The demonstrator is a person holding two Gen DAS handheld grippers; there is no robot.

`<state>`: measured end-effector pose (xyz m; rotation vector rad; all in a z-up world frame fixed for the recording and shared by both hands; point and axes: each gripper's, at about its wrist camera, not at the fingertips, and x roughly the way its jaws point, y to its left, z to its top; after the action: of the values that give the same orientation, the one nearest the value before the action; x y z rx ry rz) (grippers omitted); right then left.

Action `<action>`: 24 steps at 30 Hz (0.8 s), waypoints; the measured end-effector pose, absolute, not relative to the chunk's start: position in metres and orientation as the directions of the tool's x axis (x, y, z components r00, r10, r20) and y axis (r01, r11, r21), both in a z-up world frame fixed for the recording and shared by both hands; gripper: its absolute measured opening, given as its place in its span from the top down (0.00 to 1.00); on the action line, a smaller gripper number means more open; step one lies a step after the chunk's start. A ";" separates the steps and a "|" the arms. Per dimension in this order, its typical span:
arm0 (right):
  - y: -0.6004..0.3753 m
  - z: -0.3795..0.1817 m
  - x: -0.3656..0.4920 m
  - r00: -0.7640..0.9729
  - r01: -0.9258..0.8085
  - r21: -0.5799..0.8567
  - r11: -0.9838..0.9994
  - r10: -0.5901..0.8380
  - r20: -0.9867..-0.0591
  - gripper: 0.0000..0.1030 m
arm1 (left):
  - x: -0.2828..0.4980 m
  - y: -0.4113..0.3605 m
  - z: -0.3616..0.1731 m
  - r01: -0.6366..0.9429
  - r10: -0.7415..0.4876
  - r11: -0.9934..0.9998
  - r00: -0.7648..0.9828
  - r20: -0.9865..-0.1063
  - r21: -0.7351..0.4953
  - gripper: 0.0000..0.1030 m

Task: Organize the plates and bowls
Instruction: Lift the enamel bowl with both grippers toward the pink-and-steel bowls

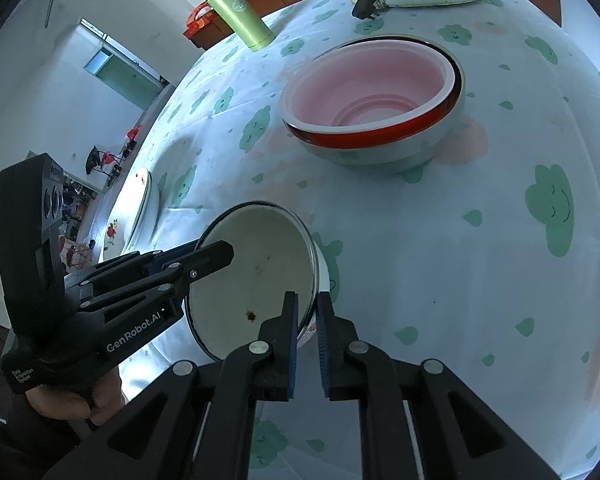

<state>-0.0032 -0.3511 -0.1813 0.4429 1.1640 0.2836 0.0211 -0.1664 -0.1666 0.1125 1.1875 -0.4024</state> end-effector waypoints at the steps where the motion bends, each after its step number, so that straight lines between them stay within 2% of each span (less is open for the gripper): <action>1: -0.351 -0.181 -0.003 0.375 0.012 0.477 0.879 0.438 -0.817 0.90 | 0.021 -0.166 -0.165 0.363 -0.250 0.923 0.314 -0.916 -0.128 0.88; 24: -0.362 -0.129 -0.010 0.465 -0.029 0.471 0.881 0.430 -0.774 0.91 | 0.023 -0.172 -0.118 0.393 -0.278 0.913 0.397 -0.875 -0.112 0.88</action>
<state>-0.0098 -0.3623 -0.1292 0.4255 1.0570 0.2925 0.0227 -0.1716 -0.1181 0.1190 1.0824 -0.4267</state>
